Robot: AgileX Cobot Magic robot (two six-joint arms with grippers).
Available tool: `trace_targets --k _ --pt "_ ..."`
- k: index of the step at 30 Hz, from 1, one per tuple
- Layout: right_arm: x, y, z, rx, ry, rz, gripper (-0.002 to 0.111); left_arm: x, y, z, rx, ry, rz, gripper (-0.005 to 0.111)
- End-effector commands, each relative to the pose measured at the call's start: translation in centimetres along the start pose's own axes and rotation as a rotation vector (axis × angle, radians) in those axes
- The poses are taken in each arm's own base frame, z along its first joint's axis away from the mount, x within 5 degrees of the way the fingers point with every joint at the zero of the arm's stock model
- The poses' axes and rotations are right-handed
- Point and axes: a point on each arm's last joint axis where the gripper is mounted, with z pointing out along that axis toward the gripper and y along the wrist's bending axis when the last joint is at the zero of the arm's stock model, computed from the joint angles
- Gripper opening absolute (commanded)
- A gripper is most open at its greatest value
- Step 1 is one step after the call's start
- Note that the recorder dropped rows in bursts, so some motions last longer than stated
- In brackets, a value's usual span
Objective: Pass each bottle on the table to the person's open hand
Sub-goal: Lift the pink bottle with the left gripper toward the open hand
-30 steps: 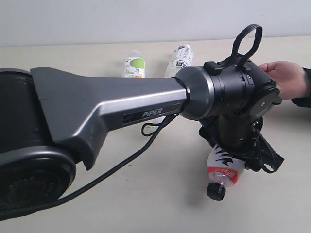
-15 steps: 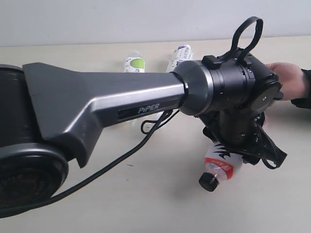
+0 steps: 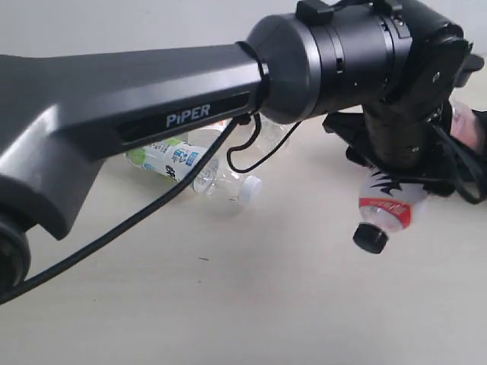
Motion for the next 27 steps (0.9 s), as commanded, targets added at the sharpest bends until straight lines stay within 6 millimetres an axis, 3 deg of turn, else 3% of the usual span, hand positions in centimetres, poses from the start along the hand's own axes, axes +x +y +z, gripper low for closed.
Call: trace_targets --k 1,7,13,19,27 --pt "0.1 0.0 0.0 0.007 -0.006 0.001 0.0 -2.0 -0.8 -2.0 0.057 -0.145 -0.037 0.0" --pt "0.1 0.0 0.0 0.007 -0.006 0.001 0.0 -3.9 -0.6 -3.2 0.126 -0.269 -0.174 0.0" --pt "0.1 0.0 0.0 0.007 -0.006 0.001 0.0 -5.2 1.7 -3.4 0.143 -0.306 -0.333 0.0" --pt "0.1 0.0 0.0 0.007 -0.006 0.001 0.0 -6.0 3.4 -2.8 0.223 -0.303 -0.531 0.0" --pt "0.1 0.0 0.0 0.007 -0.006 0.001 0.0 -6.5 3.3 -1.3 0.362 -0.316 -0.671 0.0"
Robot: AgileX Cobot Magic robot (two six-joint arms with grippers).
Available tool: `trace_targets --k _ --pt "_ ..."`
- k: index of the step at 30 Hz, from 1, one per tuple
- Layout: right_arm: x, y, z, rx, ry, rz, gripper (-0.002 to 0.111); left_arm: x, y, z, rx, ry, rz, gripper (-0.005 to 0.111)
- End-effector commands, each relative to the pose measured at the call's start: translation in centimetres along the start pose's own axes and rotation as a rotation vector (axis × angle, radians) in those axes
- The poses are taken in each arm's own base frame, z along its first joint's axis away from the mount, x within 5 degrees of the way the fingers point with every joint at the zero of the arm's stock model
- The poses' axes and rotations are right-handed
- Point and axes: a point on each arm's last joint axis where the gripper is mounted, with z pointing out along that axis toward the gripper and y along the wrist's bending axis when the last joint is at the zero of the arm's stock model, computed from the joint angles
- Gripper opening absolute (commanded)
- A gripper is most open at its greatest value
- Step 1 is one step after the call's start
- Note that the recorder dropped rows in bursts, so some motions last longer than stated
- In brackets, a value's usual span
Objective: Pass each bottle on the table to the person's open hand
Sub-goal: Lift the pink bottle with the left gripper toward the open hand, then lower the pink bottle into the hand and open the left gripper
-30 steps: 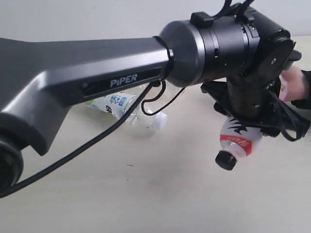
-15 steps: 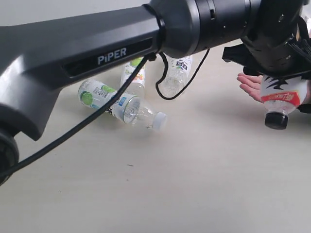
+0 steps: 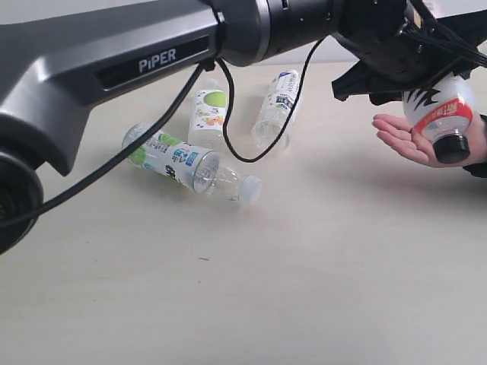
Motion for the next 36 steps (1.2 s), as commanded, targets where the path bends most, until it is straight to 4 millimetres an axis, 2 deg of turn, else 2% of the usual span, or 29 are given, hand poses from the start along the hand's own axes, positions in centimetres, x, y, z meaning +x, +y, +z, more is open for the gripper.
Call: trace_targets --k 1,7,16,23,30,36 --pt "0.1 0.0 0.0 0.007 -0.006 0.001 0.0 -0.1 -0.3 0.8 0.081 -0.017 -0.082 0.0" --pt "0.1 0.0 0.0 0.007 -0.006 0.001 0.0 0.3 0.6 2.5 0.112 -0.001 -0.172 0.0" --pt "0.1 0.0 0.0 0.007 -0.006 0.001 0.0 0.2 3.6 5.0 0.091 0.046 -0.209 0.0" --pt "0.1 0.0 0.0 0.007 -0.006 0.001 0.0 1.2 4.8 6.9 0.156 0.127 -0.263 0.0" --pt "0.1 0.0 0.0 0.007 -0.006 0.001 0.0 1.5 5.5 7.8 0.183 0.149 -0.293 0.0" --pt "0.1 0.0 0.0 0.007 -0.006 0.001 0.0 1.4 5.5 7.8 0.188 0.147 -0.248 0.0"
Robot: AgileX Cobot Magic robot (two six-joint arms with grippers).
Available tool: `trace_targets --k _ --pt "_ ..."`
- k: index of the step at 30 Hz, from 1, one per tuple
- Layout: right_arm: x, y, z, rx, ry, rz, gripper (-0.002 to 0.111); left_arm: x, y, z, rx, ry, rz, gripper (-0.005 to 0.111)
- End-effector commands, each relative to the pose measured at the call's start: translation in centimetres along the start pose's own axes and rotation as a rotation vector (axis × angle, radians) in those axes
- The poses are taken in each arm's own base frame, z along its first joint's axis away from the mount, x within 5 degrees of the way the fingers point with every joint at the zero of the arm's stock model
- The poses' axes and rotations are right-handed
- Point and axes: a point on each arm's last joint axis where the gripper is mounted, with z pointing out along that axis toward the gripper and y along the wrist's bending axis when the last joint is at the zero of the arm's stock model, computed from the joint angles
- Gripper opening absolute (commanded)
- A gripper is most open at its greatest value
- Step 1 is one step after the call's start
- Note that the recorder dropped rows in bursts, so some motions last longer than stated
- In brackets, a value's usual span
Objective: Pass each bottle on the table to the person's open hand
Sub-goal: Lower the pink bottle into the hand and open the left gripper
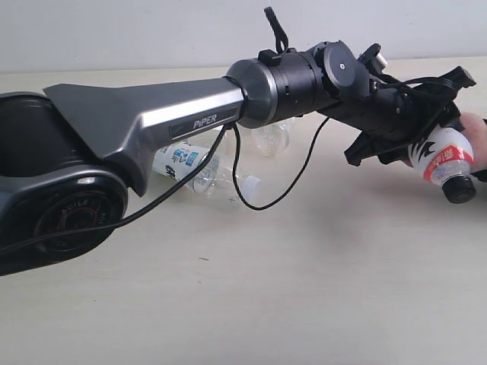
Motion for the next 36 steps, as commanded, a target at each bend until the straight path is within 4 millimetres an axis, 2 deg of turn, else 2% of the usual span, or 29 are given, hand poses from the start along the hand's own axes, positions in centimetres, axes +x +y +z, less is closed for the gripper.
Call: trace_targets --k 1,6,8,10,14,23,28,36 --pt "0.09 -0.04 0.0 0.007 -0.006 0.001 0.0 -0.35 -0.32 -0.26 0.018 -0.01 0.022 0.0" --pt "0.09 -0.04 0.0 0.007 -0.006 0.001 0.0 -0.25 -0.37 -0.26 0.024 0.002 0.005 0.002" --pt "0.09 -0.04 0.0 0.007 -0.006 0.001 0.0 -0.22 -0.43 -0.26 0.031 0.005 -0.009 0.02" --pt "0.09 -0.04 0.0 0.007 -0.006 0.001 0.0 -0.19 -0.47 -0.26 0.035 0.008 -0.018 0.043" --pt "0.09 -0.04 0.0 0.007 -0.006 0.001 0.0 -0.25 -0.49 -0.26 0.038 0.001 -0.011 0.067" --pt "0.09 -0.04 0.0 0.007 -0.006 0.001 0.0 -0.33 -0.52 -0.27 0.041 -0.007 0.005 0.068" --pt "0.09 -0.04 0.0 0.007 -0.006 0.001 0.0 -0.33 -0.52 -0.27 0.041 -0.008 0.029 0.085" --pt "0.09 -0.04 0.0 0.007 -0.006 0.001 0.0 -0.36 -0.55 -0.27 0.044 -0.011 0.026 0.085"
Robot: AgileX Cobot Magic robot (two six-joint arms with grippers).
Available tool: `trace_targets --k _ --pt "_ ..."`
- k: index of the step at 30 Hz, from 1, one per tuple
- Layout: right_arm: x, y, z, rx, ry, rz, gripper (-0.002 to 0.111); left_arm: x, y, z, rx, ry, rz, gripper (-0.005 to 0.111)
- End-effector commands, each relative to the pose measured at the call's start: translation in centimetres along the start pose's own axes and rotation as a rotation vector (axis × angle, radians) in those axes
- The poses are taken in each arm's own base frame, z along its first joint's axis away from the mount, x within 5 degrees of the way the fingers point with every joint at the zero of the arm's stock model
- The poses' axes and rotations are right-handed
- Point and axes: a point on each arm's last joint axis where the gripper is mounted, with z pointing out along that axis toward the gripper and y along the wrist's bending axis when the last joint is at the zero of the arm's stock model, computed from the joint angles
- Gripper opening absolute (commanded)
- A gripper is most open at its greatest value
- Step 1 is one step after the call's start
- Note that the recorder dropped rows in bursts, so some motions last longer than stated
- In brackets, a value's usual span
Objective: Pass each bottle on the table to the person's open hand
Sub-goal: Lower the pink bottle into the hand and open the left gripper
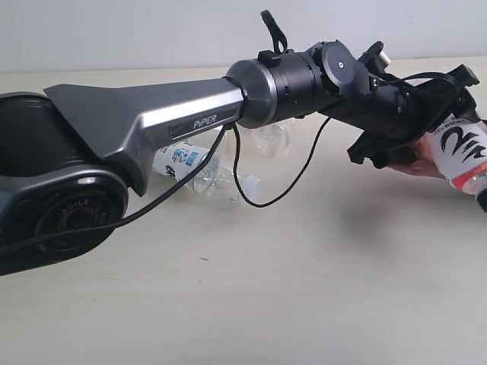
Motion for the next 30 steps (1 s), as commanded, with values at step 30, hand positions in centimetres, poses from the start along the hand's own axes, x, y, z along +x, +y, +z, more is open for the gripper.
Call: trace_targets --k 30 --pt "0.1 0.0 0.0 0.007 -0.006 0.001 0.0 -0.9 -3.4 -5.8 -0.009 0.202 0.254 0.084"
